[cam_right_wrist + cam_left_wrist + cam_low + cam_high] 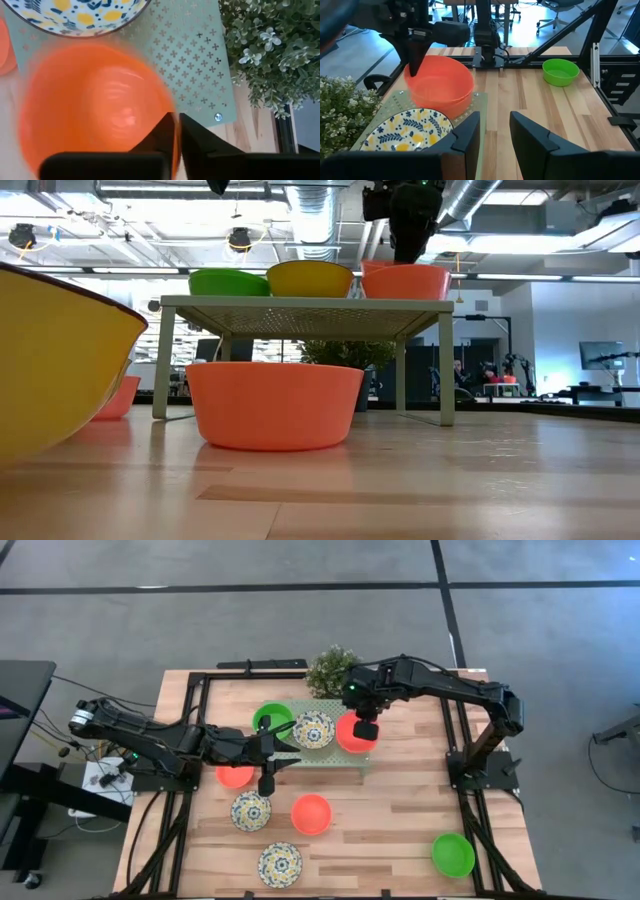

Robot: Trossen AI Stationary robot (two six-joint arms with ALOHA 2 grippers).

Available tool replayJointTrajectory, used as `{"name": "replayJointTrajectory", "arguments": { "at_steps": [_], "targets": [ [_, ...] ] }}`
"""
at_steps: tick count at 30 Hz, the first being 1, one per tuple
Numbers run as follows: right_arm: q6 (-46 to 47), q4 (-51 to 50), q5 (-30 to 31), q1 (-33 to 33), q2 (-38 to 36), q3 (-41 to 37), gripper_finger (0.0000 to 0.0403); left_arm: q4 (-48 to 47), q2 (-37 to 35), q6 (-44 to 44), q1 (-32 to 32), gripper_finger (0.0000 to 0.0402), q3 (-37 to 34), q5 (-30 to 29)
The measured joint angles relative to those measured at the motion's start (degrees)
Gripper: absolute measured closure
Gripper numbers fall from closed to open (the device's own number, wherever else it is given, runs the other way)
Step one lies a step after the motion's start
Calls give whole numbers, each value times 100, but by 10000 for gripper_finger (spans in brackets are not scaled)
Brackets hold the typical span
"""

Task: Pick & Place Mini bowls
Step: Stack the orange bowl on the orange bowl on the shelf

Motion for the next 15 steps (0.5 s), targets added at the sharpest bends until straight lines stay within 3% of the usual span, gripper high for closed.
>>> {"name": "replayJointTrajectory", "arguments": {
  "at_steps": [4, 10, 15],
  "targets": [
    [-15, 6, -28, -2, 0, 0, 390, -4, 0, 1, 1, 294, 0, 1],
    [-147, 5, -762, -13, 0, 0, 398, -7, 0, 1, 1, 294, 0, -1],
    [-156, 2, -885, -19, 0, 0, 396, -7, 0, 1, 1, 294, 0, -1]
  ]
}}
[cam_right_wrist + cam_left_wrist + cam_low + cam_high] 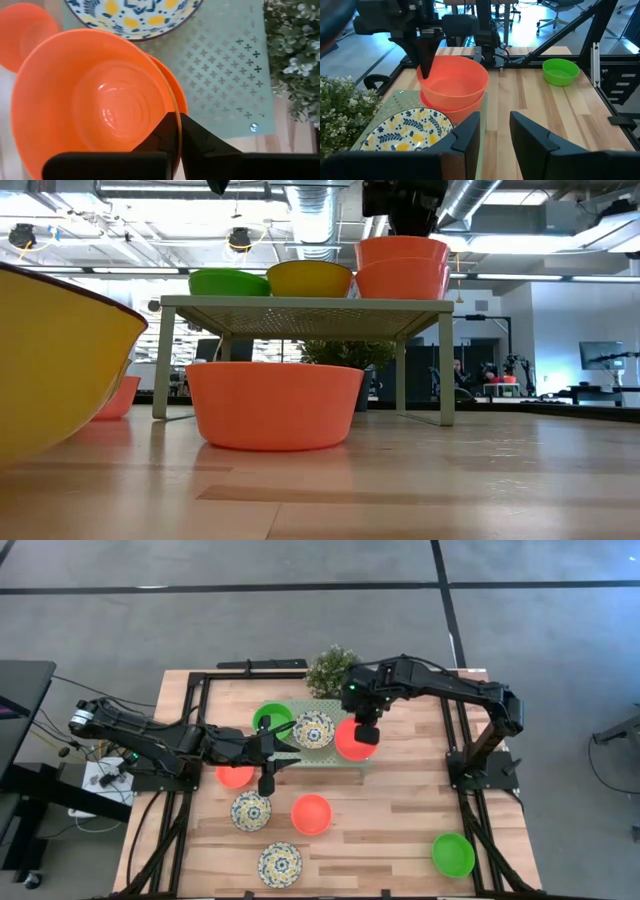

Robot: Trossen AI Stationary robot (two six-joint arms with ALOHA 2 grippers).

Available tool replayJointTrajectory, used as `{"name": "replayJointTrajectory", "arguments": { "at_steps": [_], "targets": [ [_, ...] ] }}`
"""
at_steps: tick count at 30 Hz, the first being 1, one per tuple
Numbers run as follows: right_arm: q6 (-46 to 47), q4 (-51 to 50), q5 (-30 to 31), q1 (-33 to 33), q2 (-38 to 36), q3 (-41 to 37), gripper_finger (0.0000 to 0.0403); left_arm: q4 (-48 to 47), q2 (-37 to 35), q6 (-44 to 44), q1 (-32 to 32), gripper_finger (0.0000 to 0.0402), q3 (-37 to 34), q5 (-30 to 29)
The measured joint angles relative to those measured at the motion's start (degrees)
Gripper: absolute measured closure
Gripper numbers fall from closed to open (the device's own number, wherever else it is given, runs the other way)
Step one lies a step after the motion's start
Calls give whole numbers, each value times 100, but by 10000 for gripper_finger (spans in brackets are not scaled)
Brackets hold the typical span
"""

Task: Pick & Place Mini bowls
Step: Stack the orange bowl on the orange bowl on the shelf

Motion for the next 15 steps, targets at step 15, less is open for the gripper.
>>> {"name": "replayJointTrajectory", "arguments": {
  "at_steps": [15],
  "targets": [
    [-213, 93, -20, 19, 0, -256, 362, 0, 0, 0, 0, 294, 0, 0]
  ]
}}
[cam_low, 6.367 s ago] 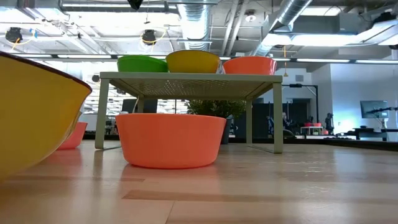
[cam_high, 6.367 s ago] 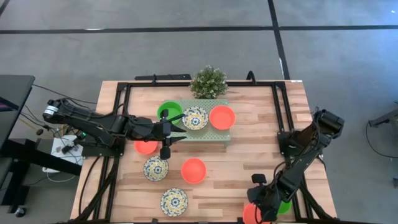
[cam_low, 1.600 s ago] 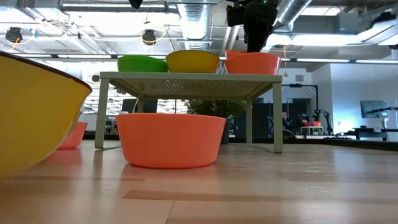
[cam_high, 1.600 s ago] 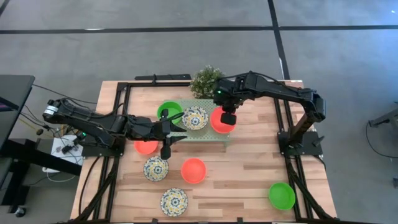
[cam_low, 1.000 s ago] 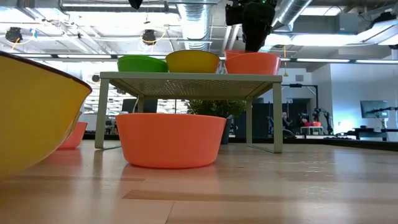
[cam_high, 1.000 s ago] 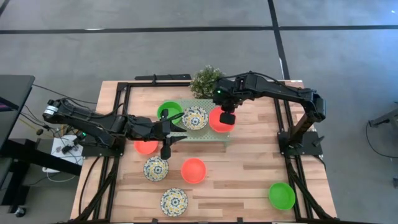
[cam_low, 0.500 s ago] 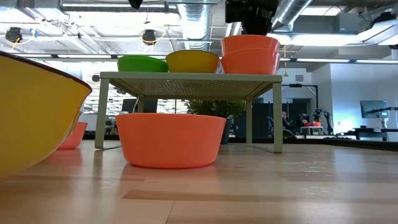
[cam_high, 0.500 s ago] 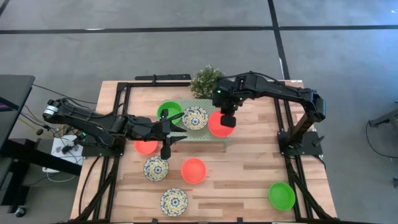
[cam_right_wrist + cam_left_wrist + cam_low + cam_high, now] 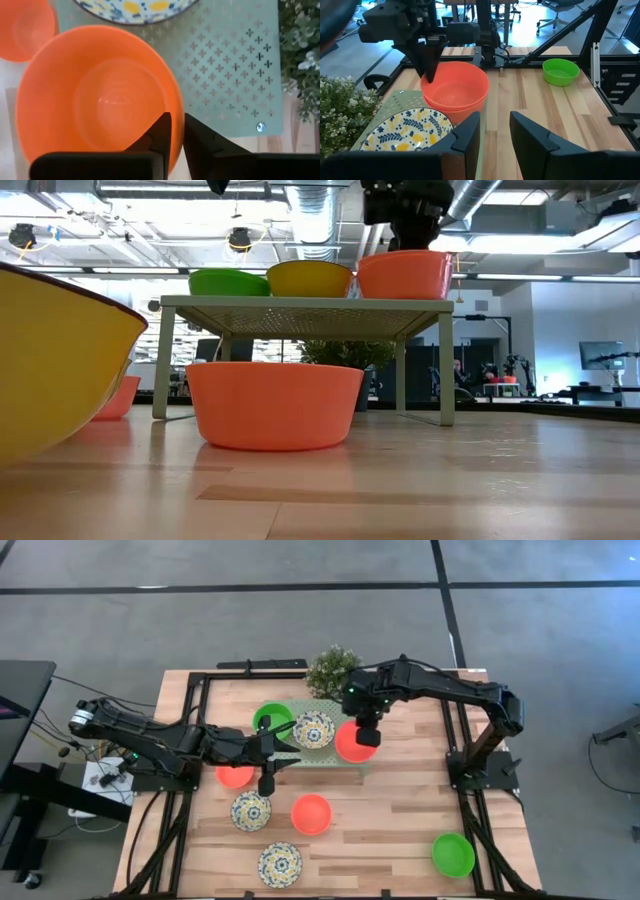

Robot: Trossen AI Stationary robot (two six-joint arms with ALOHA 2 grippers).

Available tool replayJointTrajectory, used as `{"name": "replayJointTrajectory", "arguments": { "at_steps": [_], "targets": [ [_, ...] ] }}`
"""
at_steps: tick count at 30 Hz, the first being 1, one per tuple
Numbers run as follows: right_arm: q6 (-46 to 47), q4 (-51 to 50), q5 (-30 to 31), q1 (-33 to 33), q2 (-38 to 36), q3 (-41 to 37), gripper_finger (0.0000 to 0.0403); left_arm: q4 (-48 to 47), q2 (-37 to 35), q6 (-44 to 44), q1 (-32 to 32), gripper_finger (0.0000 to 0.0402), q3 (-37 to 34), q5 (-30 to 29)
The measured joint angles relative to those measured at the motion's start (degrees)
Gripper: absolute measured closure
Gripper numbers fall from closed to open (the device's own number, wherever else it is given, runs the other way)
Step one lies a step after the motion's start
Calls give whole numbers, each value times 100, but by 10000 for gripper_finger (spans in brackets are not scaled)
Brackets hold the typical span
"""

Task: Pick & Place Mini bowls
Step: Stack the orange bowl on the orange bowl on the shelf, then stack the yellow patterned bowl on the yellow patterned bowl on the shelf

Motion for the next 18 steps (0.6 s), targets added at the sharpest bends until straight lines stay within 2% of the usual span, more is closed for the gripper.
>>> {"name": "replayJointTrajectory", "arguments": {
  "at_steps": [11, 18],
  "targets": [
    [-4, 220, 9, -7, -70, 8, 339, 0, 0, 0, 0, 294, 0, 0],
    [338, -656, 9, 170, -124, 670, 339, 20, -2, 0, 0, 294, -115, 87]
  ]
}}
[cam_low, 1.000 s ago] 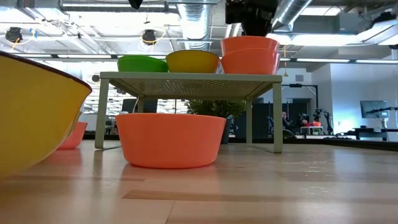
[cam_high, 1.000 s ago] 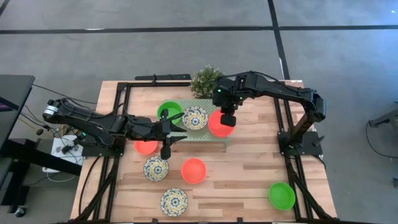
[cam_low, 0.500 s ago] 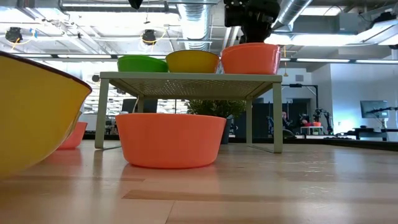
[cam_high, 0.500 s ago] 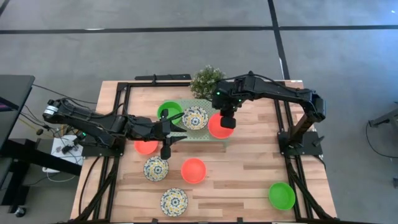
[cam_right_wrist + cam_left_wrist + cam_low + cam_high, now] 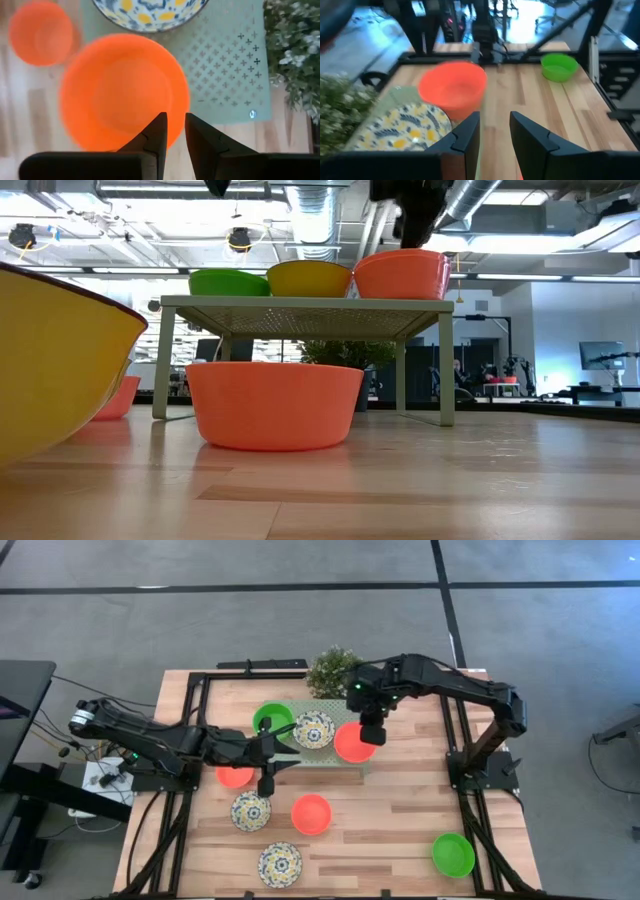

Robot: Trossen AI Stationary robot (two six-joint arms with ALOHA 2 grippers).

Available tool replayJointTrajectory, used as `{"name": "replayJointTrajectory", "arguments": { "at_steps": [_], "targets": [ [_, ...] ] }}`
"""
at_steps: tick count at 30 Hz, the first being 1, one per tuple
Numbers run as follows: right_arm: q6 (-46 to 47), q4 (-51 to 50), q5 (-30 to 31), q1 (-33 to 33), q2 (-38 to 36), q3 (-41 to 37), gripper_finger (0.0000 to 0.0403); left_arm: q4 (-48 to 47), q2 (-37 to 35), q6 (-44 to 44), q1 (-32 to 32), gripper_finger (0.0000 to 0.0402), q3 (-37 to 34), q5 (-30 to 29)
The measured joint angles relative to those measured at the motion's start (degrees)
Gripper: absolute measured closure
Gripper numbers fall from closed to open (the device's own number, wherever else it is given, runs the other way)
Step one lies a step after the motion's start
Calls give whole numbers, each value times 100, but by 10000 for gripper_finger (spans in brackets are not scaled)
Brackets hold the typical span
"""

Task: Pick & Place Mini bowls
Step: Stack the yellow patterned bowl on the yellow patterned bowl on the shelf

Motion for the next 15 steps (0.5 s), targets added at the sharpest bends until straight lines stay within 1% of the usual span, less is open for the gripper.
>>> {"name": "replayJointTrajectory", "arguments": {
  "at_steps": [3, 5, 8, 12, 15],
  "targets": [
    [339, -382, -1, 231, -3, 382, 339, -4, 0, -34, -7, 294, -155, 308],
    [478, -601, -2, 438, -3, 644, 339, 11, 0, -213, -47, 294, -254, 498],
    [478, -819, -2, 815, -20, 873, 339, 46, 4, -284, -206, 294, -372, 574],
    [329, -813, -4, 1387, -179, 832, 339, 151, 4, -303, -524, 294, -502, 578],
    [299, -513, -4, 1818, -527, 482, 339, 149, 4, -463, -833, 294, -576, 581]
  ]
}}
